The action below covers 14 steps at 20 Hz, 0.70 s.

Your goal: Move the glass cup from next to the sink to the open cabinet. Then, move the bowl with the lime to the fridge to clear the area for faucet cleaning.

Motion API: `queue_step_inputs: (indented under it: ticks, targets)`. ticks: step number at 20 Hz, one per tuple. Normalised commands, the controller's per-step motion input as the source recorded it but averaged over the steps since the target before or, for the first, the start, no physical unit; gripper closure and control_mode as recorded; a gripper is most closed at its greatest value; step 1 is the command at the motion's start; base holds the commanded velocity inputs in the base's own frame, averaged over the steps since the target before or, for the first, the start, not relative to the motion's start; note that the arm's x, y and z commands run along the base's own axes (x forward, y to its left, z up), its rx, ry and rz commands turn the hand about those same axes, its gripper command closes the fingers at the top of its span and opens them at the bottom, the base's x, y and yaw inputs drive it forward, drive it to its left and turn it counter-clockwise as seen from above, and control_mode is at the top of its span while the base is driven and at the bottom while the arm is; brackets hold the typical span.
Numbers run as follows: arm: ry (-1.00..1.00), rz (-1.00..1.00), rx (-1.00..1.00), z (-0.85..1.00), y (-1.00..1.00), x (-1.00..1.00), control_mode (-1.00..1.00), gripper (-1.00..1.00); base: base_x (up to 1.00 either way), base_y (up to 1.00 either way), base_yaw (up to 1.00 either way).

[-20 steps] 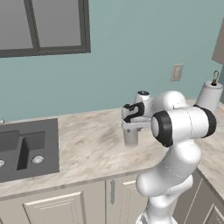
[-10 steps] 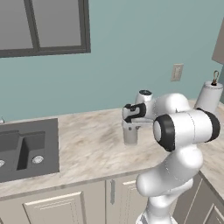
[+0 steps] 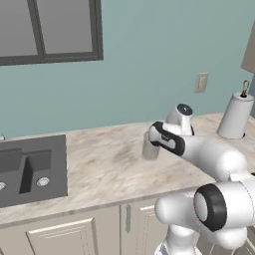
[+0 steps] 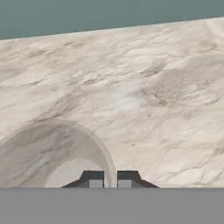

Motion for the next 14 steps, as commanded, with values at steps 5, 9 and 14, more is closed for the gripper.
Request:
queue_step_inputs:
  ticks: [5, 9, 14]
  targets:
    - [-0.39, -0.13, 0.09, 0.88, 0.00, -0.96, -1.00, 1.00, 0.00, 0.00, 0.00]
    - [-0.23, -0.18, 0.04, 0.46, 0.04, -0.75, 1.00, 1.00, -0.25, 0.08, -0.10]
    - [0.00, 0.00, 0.00, 0.00, 0.00, 0.00, 1.00, 1.00, -0.99, 0.52, -0.72]
